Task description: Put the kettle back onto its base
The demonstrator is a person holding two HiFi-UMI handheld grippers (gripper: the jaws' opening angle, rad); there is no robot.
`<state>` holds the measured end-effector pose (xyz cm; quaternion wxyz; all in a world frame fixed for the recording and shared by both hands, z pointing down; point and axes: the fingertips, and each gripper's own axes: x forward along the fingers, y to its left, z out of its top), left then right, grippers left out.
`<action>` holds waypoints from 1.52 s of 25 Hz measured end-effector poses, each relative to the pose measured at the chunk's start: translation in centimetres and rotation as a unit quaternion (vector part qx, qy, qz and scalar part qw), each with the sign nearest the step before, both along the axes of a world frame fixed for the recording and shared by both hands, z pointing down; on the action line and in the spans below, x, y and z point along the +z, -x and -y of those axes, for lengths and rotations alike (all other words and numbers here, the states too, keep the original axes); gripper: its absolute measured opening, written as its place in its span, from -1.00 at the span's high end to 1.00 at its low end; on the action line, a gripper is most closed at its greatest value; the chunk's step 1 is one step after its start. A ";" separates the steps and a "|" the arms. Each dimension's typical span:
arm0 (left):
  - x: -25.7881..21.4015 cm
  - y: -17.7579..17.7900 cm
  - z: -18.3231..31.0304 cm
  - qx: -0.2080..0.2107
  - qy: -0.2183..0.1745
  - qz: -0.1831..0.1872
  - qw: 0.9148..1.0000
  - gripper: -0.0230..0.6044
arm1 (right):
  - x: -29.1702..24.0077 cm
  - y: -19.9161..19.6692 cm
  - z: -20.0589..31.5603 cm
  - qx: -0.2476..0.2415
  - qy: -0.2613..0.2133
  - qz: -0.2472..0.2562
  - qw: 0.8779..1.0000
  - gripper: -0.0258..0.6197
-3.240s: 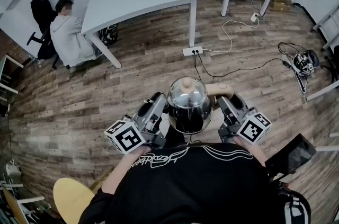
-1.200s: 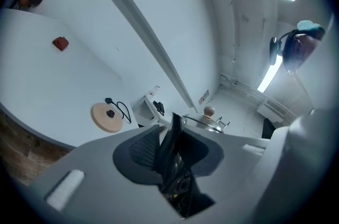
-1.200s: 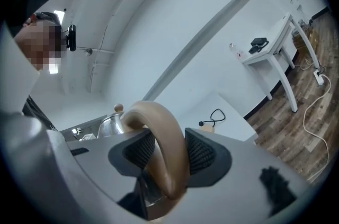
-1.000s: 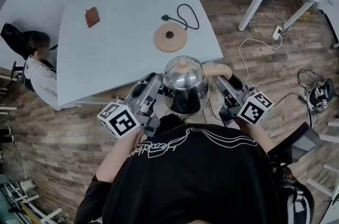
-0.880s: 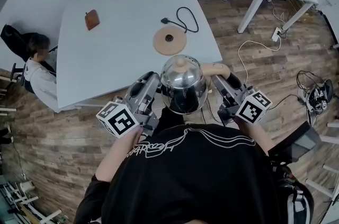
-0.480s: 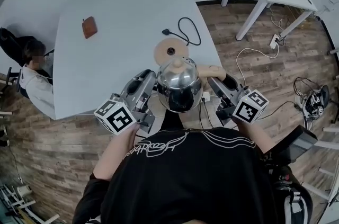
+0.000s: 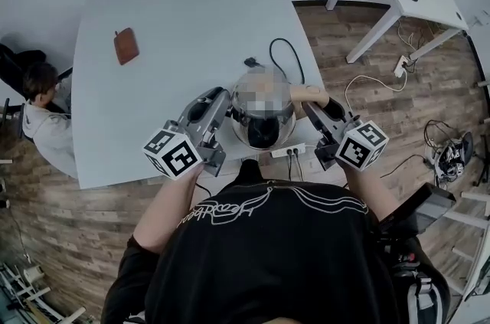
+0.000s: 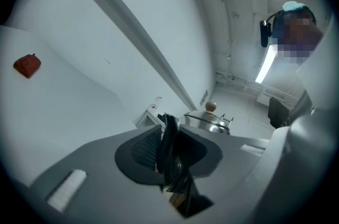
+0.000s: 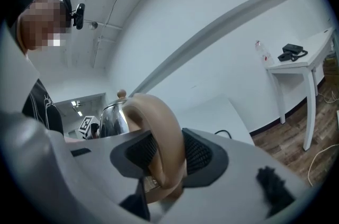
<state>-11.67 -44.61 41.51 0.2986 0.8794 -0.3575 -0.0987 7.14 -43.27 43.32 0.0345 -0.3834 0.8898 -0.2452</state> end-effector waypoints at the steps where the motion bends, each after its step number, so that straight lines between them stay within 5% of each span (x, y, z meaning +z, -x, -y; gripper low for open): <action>1: -0.3 0.1 0.9 0.002 -0.004 0.005 1.000 0.71 | -0.1 0.1 0.8 0.001 -0.002 -0.004 1.000 0.45; 19: 3.3 -0.1 2.1 0.006 -0.122 0.074 0.990 0.78 | 5.5 0.6 2.3 -0.003 -0.034 -0.125 0.992 0.57; 38: 4.0 -0.4 1.0 -0.018 -0.109 0.070 0.991 0.77 | 6.3 0.2 1.7 0.031 -0.041 -0.128 0.990 0.57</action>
